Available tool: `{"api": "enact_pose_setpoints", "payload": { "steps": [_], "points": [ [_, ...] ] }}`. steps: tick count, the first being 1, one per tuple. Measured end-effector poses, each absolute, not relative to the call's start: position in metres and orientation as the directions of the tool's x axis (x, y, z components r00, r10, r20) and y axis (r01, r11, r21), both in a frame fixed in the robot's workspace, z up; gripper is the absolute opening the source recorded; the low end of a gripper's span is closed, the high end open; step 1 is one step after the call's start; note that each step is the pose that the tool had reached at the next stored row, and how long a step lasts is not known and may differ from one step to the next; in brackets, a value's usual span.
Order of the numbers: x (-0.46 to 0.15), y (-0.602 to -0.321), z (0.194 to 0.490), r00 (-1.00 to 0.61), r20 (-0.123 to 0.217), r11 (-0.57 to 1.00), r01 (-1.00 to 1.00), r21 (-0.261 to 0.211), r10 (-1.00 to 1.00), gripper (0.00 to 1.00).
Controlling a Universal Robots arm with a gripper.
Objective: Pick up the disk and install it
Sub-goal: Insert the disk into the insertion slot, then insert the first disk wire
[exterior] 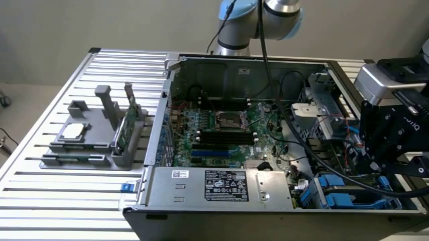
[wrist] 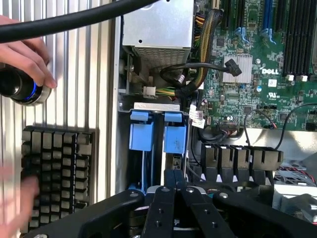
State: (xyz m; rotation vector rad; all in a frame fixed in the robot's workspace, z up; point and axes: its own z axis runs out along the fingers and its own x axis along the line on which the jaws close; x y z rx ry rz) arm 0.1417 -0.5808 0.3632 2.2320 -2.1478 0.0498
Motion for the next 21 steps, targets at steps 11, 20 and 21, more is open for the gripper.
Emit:
{"api": "enact_pose_setpoints", "payload": {
  "steps": [11, 20, 21],
  "points": [
    [0.1416, -0.5809, 0.3639, 0.039, 0.053, -0.038, -0.999, 0.009, -0.998, 0.11],
    [0.1416, -0.5809, 0.3643, 0.027, 0.053, -0.027, -1.0, 0.01, -0.998, 0.11],
    [0.1416, -0.5809, 0.3646, 0.015, 0.054, -0.015, -1.0, 0.009, -0.998, 0.11]
  ]
}}
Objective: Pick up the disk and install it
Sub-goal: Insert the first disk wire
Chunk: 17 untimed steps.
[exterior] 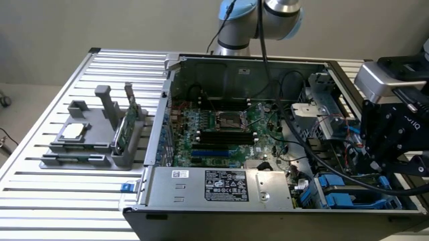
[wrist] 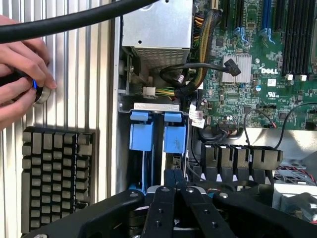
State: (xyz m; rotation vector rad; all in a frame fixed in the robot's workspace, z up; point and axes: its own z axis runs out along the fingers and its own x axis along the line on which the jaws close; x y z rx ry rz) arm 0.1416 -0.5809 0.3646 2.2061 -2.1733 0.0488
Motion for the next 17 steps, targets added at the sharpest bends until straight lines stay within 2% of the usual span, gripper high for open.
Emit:
{"api": "enact_pose_setpoints", "payload": {
  "steps": [17],
  "points": [
    [0.1416, -0.5808, 0.3672, -0.224, 0.053, 0.224, -0.974, 0.008, -0.973, 0.11]
  ]
}}
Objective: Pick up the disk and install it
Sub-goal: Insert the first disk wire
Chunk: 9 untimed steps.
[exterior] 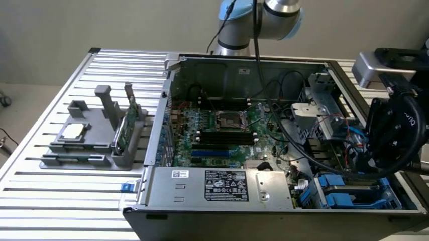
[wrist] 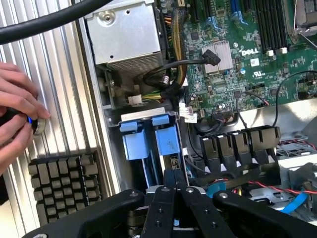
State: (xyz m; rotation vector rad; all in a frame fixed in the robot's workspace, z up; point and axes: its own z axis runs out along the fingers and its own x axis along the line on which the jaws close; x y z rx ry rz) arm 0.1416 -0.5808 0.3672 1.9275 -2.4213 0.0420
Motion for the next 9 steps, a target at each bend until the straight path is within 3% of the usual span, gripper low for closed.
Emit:
{"api": "enact_pose_setpoints", "payload": {
  "steps": [9],
  "points": [
    [0.1416, -0.5808, 0.3677, -0.346, 0.053, 0.347, -0.938, 0.006, -0.937, 0.11]
  ]
}}
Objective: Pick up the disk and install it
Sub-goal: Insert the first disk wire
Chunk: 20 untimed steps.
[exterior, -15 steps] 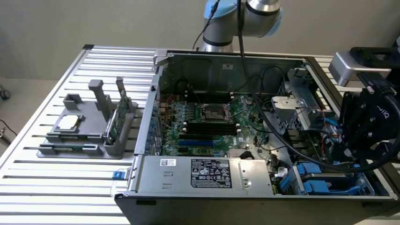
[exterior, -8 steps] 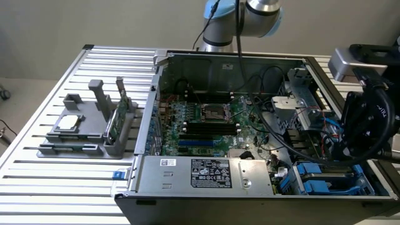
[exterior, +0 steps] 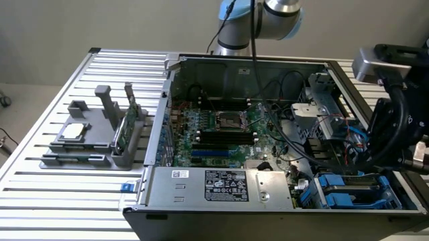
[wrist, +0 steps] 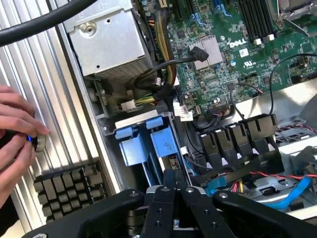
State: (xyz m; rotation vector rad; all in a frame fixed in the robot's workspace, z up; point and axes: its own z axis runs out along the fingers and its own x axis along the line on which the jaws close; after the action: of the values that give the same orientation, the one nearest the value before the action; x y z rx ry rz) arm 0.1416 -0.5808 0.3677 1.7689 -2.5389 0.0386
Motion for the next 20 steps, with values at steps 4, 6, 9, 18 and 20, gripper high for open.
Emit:
{"api": "enact_pose_setpoints", "payload": {
  "steps": [4, 6, 9, 18, 20],
  "points": [
    [0.1416, -0.5808, 0.368, -0.399, 0.053, 0.4, -0.917, 0.006, -0.916, 0.11],
    [0.1416, -0.5808, 0.368, -0.425, 0.052, 0.426, -0.905, 0.006, -0.904, 0.11],
    [0.1416, -0.5808, 0.3683, -0.462, 0.052, 0.463, -0.886, 0.005, -0.885, 0.11],
    [0.1416, -0.5808, 0.3688, -0.572, 0.051, 0.573, -0.819, 0.004, -0.819, 0.11],
    [0.1416, -0.5808, 0.3689, -0.595, 0.051, 0.596, -0.803, 0.004, -0.802, 0.11]
  ]
}}
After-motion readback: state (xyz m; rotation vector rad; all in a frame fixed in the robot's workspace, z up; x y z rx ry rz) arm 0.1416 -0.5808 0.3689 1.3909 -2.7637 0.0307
